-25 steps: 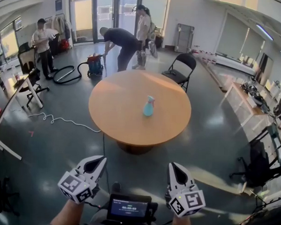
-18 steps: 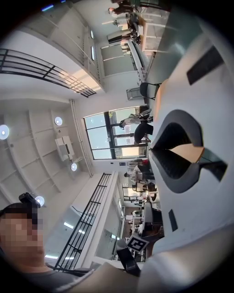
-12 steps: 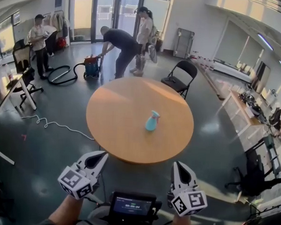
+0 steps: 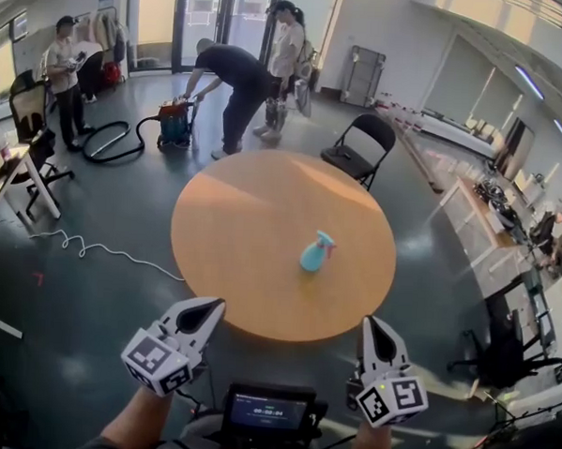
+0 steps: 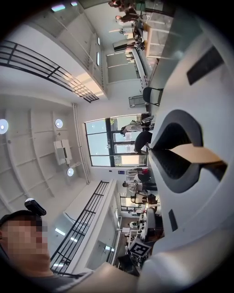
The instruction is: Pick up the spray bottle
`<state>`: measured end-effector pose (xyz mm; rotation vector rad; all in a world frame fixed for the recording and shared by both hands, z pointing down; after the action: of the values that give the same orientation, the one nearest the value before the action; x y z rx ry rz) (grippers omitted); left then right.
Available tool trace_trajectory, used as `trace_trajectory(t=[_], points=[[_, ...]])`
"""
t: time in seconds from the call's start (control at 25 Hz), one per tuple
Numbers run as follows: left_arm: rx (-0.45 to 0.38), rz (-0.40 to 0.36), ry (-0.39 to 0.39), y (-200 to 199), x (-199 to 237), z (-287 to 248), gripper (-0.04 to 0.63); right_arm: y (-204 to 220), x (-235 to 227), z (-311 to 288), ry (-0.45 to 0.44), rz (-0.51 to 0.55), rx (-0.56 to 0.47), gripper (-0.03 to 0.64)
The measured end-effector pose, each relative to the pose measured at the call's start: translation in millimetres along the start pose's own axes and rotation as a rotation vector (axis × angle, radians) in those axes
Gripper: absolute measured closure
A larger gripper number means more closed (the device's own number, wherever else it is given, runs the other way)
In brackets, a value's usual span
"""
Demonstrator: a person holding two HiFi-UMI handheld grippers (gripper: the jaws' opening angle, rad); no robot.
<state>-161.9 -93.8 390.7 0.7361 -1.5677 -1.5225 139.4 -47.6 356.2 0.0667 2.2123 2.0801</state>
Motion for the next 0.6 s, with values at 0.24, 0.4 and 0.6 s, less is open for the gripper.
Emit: trace_trajectory(t=[0.24,0.4,0.6], points=[[-0.026,0.028,0.042,2,16,-10,0.592,-10,9,-21,-0.004,0.036,0.005,0.611],[-0.031,0.034,0.026,1,30,-10,0.592,-12,14,-40,-0.011,0.043,0.009,0.611],[-0.022,0.032,-0.003,3,46,-12,0.592,-8,14,-67,-0.034,0.026,0.007,0.611]])
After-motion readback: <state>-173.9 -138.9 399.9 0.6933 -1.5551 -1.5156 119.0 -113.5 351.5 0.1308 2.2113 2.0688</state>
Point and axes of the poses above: the fingertips, and each gripper's own axes: z backward along the fingers, x to its left, y out of its underside, the point moved 5 cm from there along z, backward along the fingers, and after that the axes turned 13 degrees about y, right-handed, at the moved point
